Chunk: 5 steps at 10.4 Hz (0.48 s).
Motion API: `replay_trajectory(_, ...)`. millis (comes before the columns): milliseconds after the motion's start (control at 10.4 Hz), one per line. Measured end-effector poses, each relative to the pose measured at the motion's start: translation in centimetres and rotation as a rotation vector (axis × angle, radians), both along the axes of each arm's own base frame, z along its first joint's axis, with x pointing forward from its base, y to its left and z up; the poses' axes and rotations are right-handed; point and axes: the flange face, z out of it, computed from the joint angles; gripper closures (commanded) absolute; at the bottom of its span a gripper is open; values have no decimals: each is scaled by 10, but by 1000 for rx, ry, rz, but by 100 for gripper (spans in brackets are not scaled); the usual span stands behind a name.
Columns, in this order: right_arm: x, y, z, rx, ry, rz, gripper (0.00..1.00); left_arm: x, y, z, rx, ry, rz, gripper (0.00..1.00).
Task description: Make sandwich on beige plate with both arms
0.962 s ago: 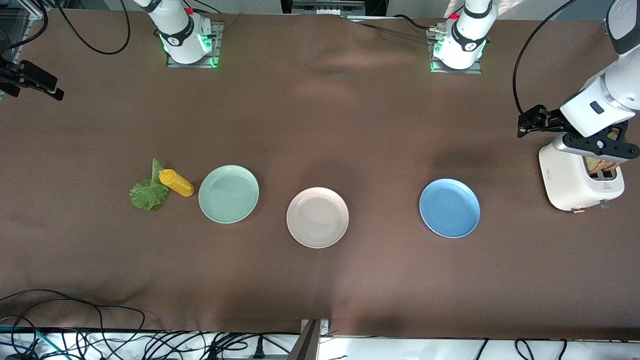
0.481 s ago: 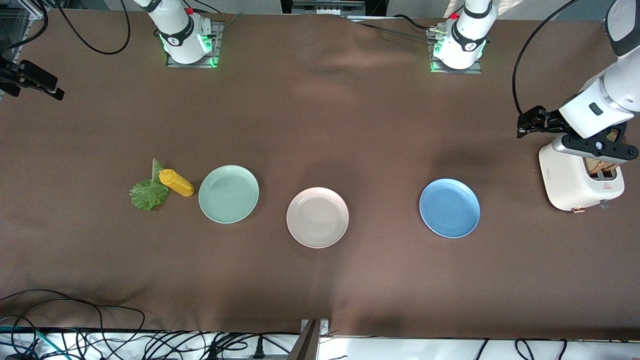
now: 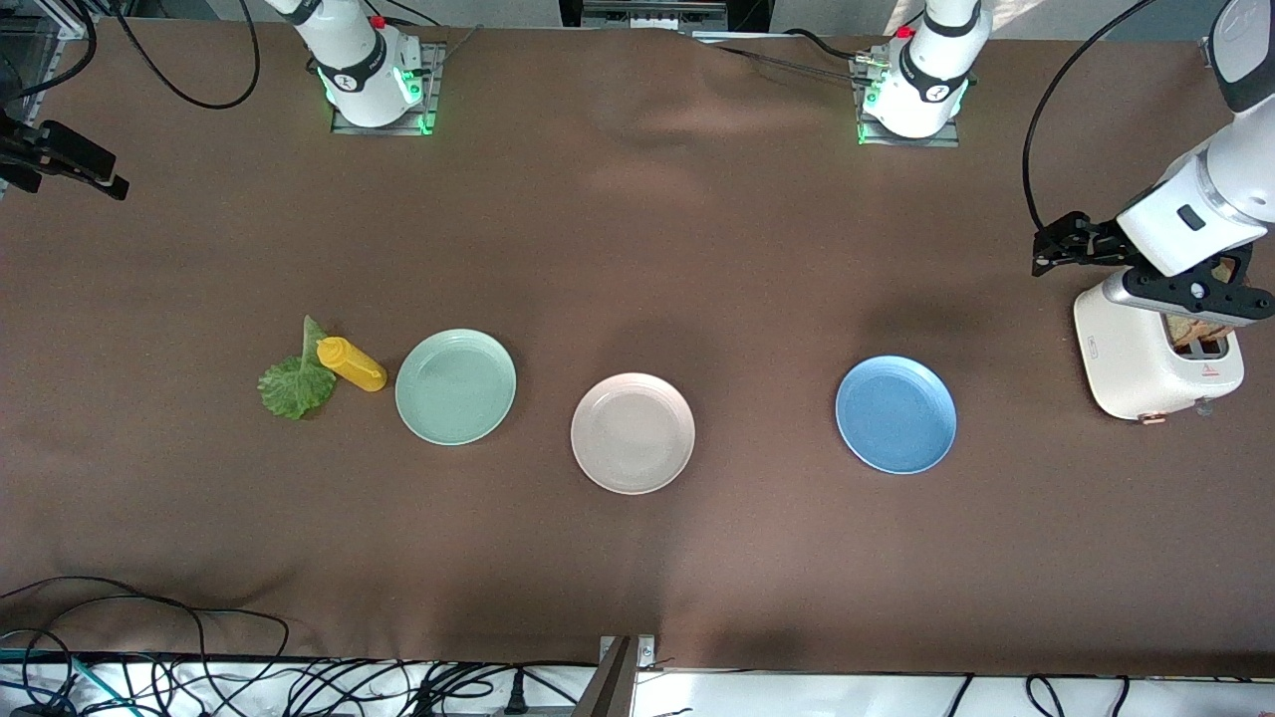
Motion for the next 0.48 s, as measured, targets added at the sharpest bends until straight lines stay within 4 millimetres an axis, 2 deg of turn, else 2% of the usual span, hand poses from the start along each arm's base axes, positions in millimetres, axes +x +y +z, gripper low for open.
replay_trajectory(481,-2,0,-1,1,14,0,0,0,1,2,0,-4,1,0)
